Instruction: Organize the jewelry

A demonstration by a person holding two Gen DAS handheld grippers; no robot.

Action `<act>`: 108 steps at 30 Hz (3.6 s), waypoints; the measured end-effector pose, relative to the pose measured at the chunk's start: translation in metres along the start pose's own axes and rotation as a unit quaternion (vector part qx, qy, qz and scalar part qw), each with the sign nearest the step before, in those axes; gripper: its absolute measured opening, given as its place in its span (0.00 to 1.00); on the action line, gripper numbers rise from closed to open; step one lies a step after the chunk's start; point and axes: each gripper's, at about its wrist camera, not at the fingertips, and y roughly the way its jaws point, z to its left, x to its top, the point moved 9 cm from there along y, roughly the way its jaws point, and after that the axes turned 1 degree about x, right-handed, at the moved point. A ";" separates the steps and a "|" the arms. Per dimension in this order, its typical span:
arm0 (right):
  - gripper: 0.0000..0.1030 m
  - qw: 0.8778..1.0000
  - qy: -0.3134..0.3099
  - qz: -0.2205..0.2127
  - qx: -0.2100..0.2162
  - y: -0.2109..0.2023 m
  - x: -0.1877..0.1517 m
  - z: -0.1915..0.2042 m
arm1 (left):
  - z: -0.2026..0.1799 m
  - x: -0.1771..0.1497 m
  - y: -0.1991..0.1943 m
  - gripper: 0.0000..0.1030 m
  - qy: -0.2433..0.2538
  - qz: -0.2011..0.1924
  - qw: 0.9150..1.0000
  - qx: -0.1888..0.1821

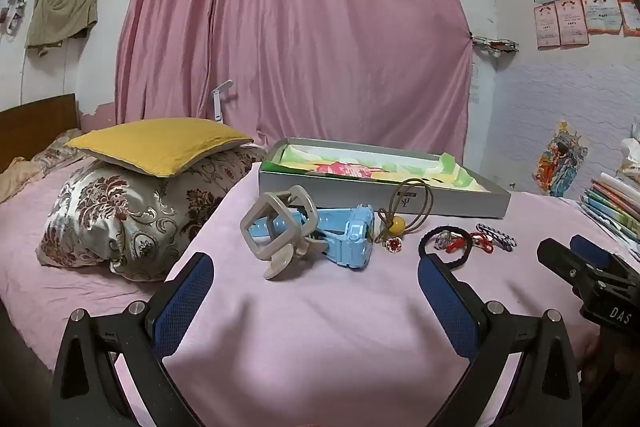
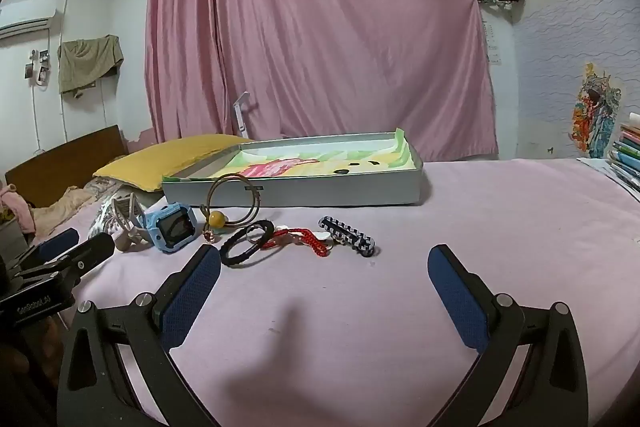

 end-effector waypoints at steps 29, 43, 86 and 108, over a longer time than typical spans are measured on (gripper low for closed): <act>0.99 1.000 0.002 0.000 0.001 0.001 0.000 0.000 | 0.000 -0.002 0.001 0.99 0.001 0.006 1.000 -0.004; 0.99 1.000 0.002 0.001 0.001 0.001 0.000 0.001 | 0.000 -0.002 0.001 0.99 0.003 0.006 1.000 -0.004; 0.99 1.000 0.004 0.002 0.001 0.000 0.000 -0.002 | -0.001 -0.002 0.001 0.99 0.004 0.007 1.000 -0.003; 0.99 0.999 -0.013 0.039 0.006 0.011 0.000 0.007 | 0.008 0.004 0.005 0.99 0.002 0.023 1.000 -0.010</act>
